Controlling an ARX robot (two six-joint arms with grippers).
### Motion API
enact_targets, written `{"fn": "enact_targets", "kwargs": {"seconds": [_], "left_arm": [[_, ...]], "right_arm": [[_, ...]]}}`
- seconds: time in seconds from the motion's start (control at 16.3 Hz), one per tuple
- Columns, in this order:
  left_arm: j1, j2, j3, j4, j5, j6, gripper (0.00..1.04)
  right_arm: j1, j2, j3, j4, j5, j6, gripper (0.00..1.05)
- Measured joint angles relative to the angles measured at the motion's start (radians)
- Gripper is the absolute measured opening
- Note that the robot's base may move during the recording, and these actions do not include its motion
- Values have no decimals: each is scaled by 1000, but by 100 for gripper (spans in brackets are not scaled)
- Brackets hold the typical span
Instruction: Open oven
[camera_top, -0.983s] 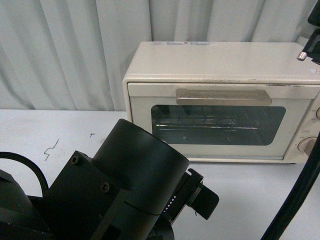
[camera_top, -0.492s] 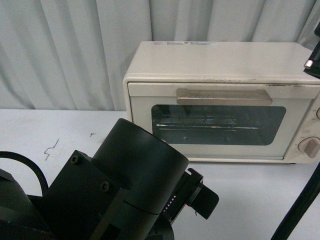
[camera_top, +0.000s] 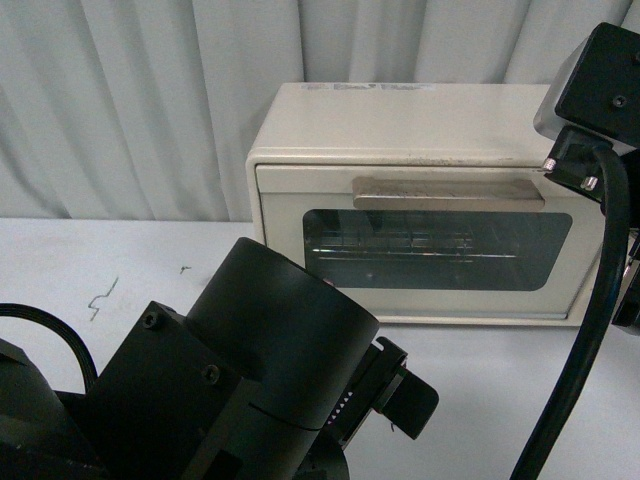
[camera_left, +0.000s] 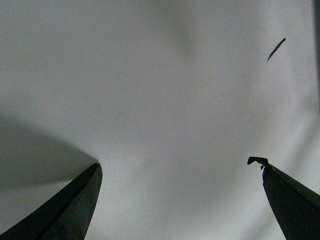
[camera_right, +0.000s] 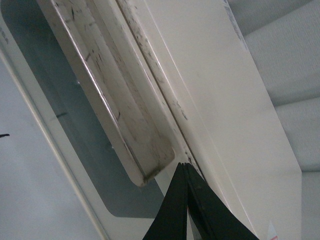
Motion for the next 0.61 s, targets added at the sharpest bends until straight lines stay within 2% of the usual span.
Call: {"fn": "enact_targets", "kwargs": {"seconds": [0.61], "left_arm": [[0,0,0,0,0,0,98]], "right_arm": [[53,66,95,-74,-24,8,2]]}}
